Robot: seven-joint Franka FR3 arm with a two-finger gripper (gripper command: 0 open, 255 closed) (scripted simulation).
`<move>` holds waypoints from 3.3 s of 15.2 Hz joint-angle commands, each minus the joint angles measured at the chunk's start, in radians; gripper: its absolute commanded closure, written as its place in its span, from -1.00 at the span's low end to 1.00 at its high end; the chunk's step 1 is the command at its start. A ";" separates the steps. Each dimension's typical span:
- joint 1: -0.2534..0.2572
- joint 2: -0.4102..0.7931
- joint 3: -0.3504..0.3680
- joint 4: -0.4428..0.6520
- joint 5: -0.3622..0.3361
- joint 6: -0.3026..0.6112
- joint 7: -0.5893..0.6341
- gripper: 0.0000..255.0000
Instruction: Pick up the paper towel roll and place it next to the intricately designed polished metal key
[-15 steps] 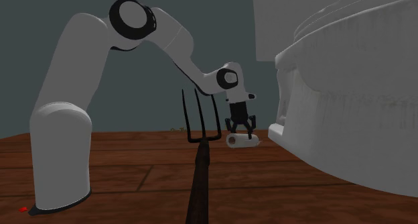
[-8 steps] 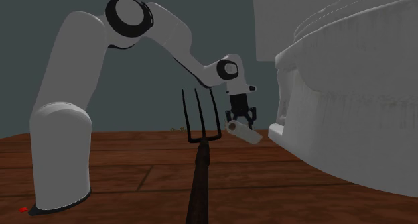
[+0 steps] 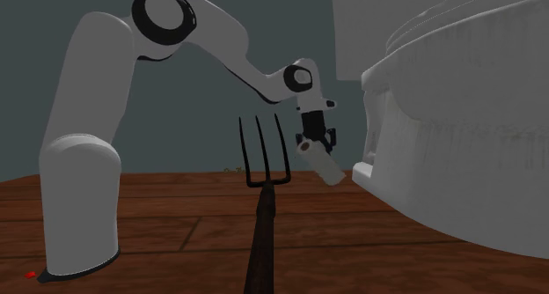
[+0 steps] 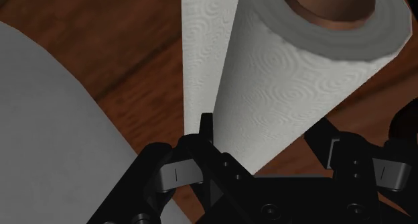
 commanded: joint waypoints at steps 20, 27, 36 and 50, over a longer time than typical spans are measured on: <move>0.229 -0.070 0.152 -0.020 -0.045 -0.112 0.382 1.00; 0.320 -0.018 0.215 0.058 -0.050 -0.165 0.530 1.00; 0.327 0.012 0.218 -0.008 -0.057 -0.072 0.558 1.00; 0.326 0.087 0.213 -0.106 -0.074 0.099 0.590 1.00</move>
